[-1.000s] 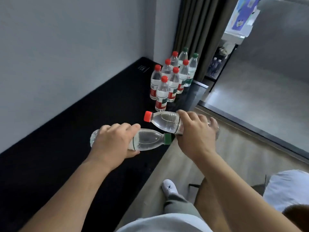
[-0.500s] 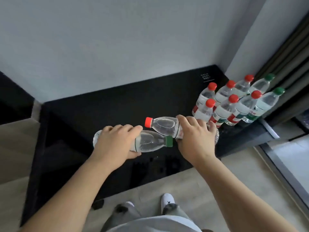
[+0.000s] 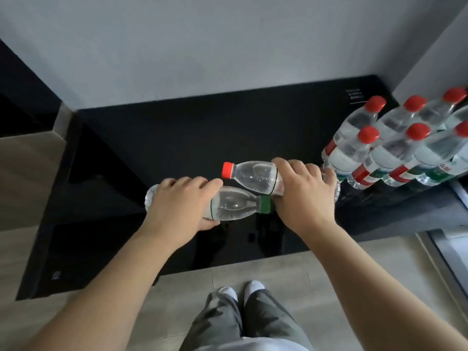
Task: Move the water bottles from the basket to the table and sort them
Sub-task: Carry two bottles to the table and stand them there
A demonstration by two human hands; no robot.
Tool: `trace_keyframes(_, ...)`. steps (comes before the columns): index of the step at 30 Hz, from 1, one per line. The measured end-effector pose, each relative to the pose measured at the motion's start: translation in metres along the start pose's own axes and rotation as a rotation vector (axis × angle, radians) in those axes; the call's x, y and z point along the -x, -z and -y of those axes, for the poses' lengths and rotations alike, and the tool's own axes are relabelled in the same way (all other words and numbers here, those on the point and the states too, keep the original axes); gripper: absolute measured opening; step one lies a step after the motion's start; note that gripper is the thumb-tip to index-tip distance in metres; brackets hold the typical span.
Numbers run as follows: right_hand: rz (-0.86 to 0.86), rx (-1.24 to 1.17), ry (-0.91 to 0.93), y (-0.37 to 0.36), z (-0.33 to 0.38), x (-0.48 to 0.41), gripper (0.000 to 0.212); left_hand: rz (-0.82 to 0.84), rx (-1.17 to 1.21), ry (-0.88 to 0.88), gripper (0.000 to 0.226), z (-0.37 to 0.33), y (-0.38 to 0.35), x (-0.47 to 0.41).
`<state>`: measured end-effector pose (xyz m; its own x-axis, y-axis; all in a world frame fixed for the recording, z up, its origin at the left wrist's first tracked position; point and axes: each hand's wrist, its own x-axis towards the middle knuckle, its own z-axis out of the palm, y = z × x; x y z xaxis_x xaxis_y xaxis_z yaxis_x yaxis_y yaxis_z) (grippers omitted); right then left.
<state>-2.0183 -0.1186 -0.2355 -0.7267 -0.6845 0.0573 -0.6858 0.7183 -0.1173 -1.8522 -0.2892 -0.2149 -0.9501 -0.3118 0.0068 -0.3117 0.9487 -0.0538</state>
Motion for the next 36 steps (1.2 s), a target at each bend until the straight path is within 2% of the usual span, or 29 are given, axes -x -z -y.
trace_keyframes(11, -0.141, 0.016, 0.032, -0.103, -0.026, 0.006, 0.079, -0.168, -0.012, -0.006, 0.067, -0.015, -0.106, -0.001)
trace_keyframes(20, -0.282, -0.057, 0.103, -0.111, -0.046, 0.049, 0.073, -0.26, 0.018, 0.061, 0.067, -0.06, -0.108, 0.042)
trace_keyframes(27, -0.304, -0.289, 0.074, -0.066, -0.059, 0.072, 0.074, -0.33, 0.376, 0.137, 0.065, -0.09, -0.063, 0.062)
trace_keyframes(31, -0.254, -0.599, 0.009, -0.051, -0.065, 0.078, 0.074, -0.414, 0.649, 0.129, 0.064, -0.099, -0.053, 0.061)
trace_keyframes(36, -0.217, -0.961, 0.031, -0.046, -0.075, 0.084, 0.07, -0.515, 0.938, 0.171, 0.06, -0.112, -0.057, 0.051)
